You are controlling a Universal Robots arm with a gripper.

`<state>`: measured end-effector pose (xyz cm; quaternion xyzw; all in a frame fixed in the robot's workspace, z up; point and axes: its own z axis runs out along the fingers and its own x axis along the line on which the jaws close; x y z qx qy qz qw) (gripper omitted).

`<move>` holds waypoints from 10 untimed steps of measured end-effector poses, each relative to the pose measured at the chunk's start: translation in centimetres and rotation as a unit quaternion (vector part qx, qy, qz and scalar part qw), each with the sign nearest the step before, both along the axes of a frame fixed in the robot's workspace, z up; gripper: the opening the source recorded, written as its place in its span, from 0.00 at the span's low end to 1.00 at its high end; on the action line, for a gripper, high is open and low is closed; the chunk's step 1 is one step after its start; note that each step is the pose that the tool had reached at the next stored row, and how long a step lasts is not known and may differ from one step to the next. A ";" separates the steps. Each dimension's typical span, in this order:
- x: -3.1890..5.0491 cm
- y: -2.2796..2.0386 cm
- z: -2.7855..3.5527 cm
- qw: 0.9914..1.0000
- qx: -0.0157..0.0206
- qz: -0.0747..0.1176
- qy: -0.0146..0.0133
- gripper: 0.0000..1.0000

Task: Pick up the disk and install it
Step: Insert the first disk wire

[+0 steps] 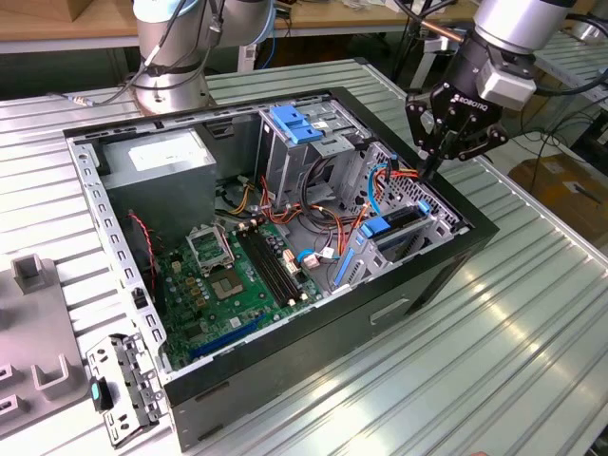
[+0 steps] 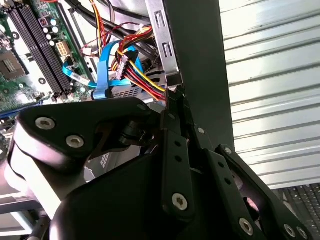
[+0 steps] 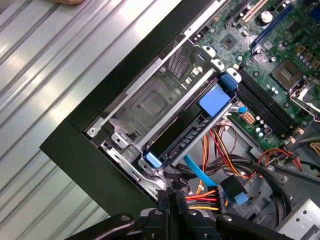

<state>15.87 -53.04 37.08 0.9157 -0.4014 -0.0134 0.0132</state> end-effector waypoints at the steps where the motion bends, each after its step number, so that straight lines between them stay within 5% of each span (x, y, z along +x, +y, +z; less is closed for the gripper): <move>1: 0.00 0.00 0.00 1.000 0.000 -0.007 0.000 0.16; 5: -0.01 0.00 -0.01 0.999 0.000 -0.037 0.000 0.16; 10: -0.01 0.00 -0.03 0.997 0.000 -0.072 0.000 0.16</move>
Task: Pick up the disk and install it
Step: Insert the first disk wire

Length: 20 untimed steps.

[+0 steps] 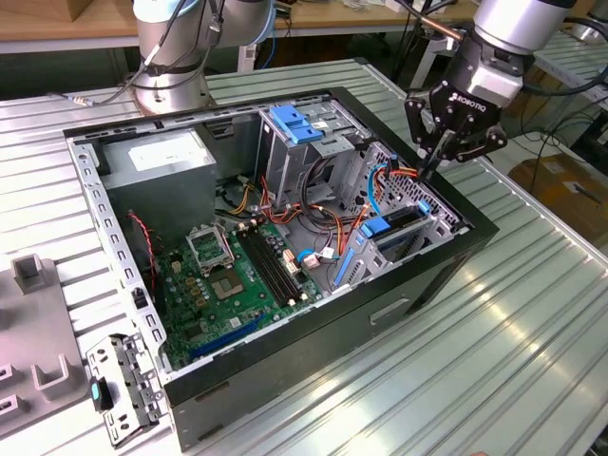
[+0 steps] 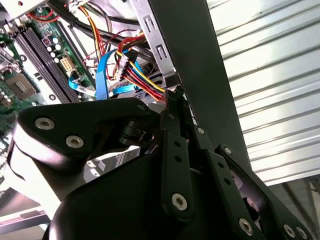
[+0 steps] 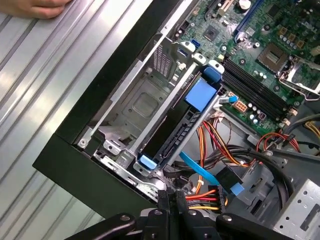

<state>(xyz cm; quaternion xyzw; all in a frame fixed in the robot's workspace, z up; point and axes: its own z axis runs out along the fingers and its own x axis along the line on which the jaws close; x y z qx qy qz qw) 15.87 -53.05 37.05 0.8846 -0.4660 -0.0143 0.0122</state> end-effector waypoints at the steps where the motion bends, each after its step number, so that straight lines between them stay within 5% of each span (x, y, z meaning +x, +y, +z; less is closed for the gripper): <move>1: 0.00 0.00 -0.01 1.000 0.000 -0.011 0.000 0.16; 20: -0.58 0.00 -0.02 1.000 0.000 -0.028 0.000 0.16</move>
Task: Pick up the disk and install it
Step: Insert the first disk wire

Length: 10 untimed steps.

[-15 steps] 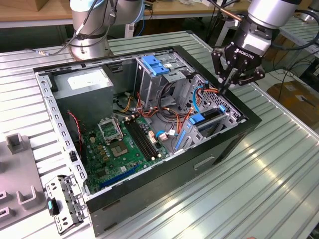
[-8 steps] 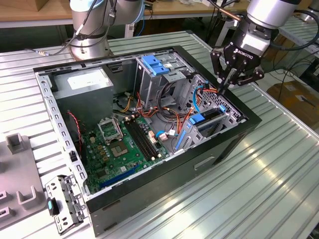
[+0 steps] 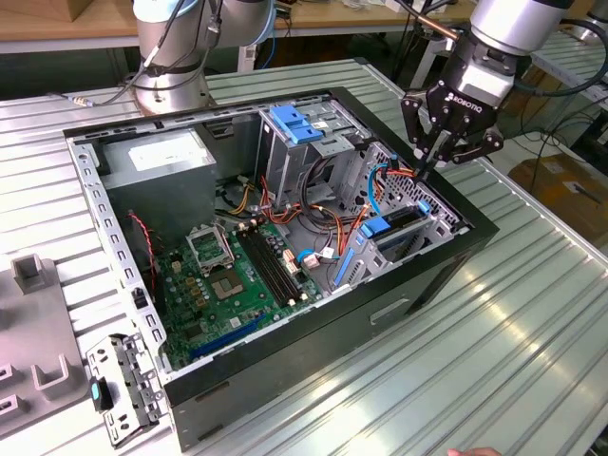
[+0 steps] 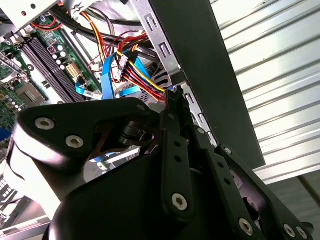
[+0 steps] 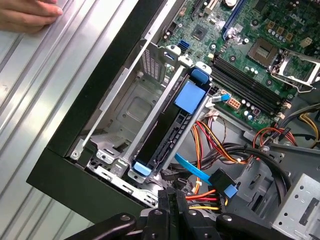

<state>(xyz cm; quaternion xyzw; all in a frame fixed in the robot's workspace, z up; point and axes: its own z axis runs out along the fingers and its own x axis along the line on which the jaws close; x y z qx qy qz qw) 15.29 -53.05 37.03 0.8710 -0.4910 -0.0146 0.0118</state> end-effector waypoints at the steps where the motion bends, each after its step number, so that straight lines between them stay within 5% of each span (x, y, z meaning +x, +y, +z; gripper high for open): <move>1: 0.00 0.00 0.00 1.000 0.000 0.000 0.000 0.16; 10: -0.03 0.00 0.00 1.000 0.000 -0.003 0.000 0.16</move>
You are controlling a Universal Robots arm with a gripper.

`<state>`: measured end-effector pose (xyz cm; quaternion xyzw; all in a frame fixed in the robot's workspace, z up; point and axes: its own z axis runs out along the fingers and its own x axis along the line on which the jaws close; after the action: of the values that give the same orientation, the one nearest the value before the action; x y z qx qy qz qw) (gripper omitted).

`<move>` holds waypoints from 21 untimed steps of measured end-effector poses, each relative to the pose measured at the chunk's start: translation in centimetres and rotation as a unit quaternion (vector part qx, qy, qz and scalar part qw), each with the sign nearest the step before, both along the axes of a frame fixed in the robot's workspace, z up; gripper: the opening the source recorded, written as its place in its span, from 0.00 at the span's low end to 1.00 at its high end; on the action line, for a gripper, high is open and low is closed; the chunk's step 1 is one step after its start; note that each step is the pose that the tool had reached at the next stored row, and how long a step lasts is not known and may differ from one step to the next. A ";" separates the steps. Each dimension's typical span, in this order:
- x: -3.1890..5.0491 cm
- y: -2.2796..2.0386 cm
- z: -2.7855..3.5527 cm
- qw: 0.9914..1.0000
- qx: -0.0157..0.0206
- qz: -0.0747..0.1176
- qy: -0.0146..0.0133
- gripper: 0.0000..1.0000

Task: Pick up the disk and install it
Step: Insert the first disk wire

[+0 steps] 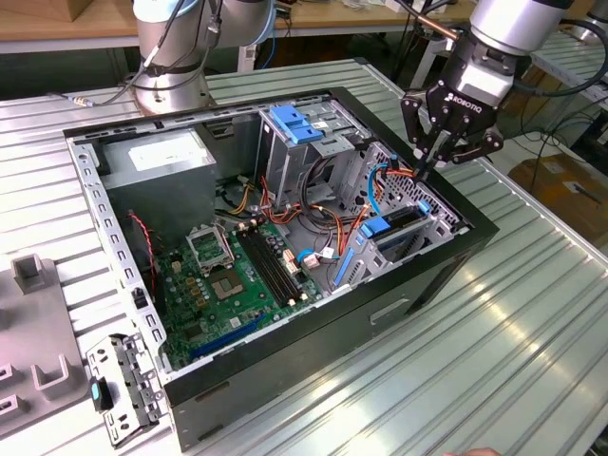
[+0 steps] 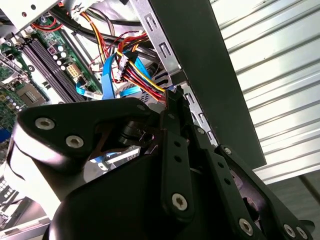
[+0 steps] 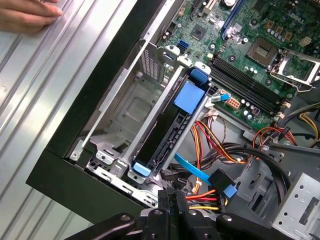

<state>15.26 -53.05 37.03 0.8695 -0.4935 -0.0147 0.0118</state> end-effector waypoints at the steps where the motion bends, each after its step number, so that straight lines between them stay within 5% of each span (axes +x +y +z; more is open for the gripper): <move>1: 0.00 0.00 0.00 1.000 0.000 0.000 0.000 0.16; 17: -0.04 0.00 0.00 1.000 0.000 -0.005 0.000 0.16; 21: -0.04 0.00 -0.04 1.000 0.000 -0.026 0.000 0.16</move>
<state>15.22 -53.04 36.99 0.8566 -0.5157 -0.0149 0.0115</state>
